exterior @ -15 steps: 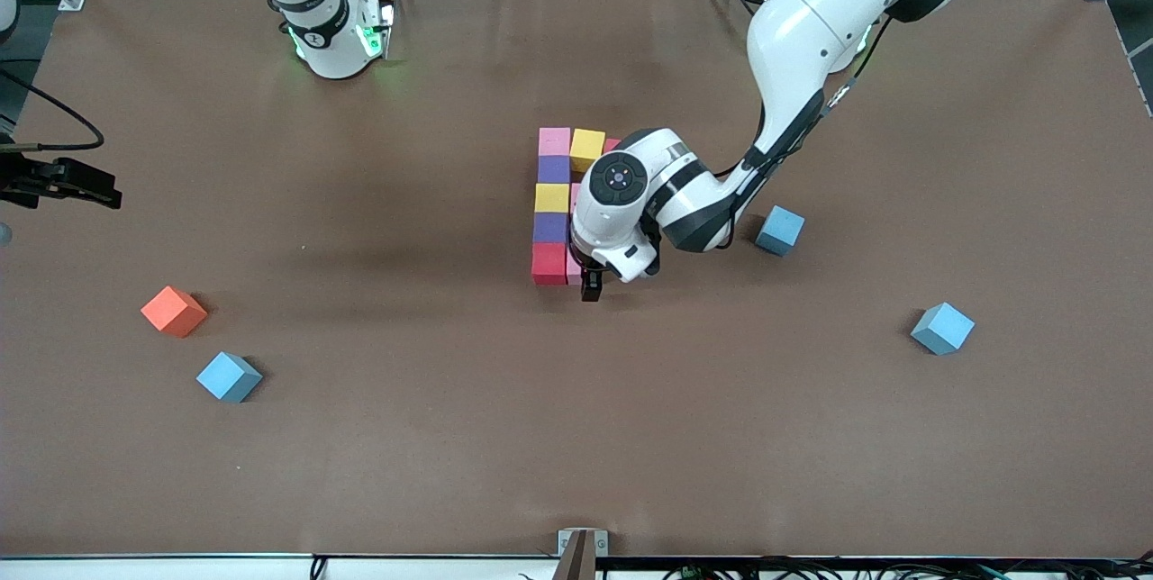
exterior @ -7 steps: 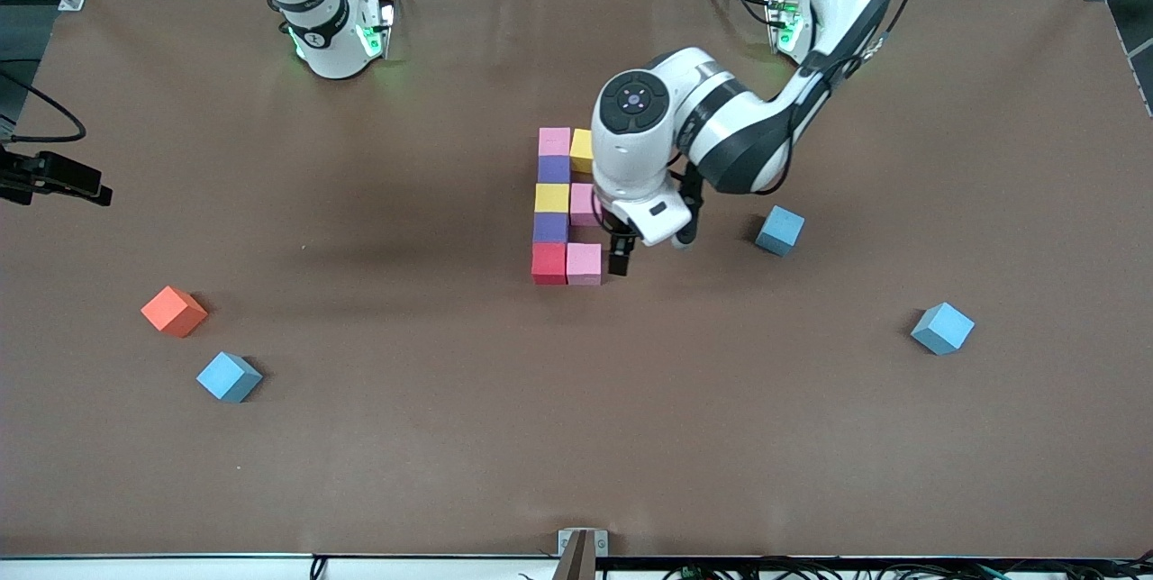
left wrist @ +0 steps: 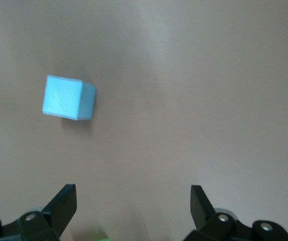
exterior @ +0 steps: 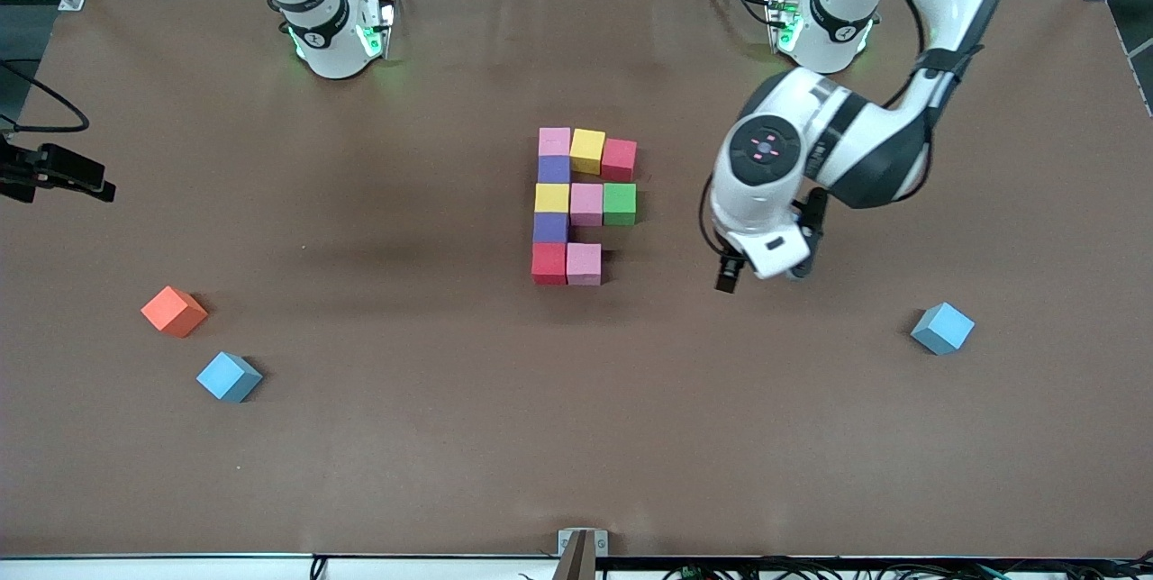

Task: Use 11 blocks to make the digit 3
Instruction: 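Move the left gripper to the light blue block and grasp it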

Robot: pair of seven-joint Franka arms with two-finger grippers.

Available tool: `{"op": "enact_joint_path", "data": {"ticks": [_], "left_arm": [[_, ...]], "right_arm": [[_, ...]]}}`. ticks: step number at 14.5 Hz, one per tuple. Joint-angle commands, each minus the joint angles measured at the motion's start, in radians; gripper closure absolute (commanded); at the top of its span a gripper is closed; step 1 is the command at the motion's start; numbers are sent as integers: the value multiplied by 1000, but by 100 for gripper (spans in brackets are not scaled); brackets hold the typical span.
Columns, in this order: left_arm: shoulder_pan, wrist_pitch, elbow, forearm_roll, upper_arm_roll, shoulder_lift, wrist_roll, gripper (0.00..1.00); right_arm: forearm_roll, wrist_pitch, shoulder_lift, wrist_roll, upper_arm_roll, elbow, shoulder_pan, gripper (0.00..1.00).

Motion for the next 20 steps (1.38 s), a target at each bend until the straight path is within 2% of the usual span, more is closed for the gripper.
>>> {"op": "enact_joint_path", "data": {"ticks": [1,4,6,12,16,20], "left_arm": [[168,36,-130,-9,-99,-80,55,0],[357,152,-256,3,-271,-105,72,0],[413,159,-297,6,-311,-117,87,0],[422,327,-538,15,-318,-180,90,0],[425,338,-586,35,-318,-180,92,0],[427,338,-592,35,-316,-166,134,0]], "right_arm": [[-2,-38,-81,-15,17,-39,-26,0],[-9,-61,-119,-15,18,-47,-23,0],[-19,-83,-148,-15,23,-50,-18,0],[-19,-32,-217,-12,21,-168,6,0],[-26,-14,-213,-13,21,-165,8,0],[-16,-3,-213,-6,23,-165,8,0]]}}
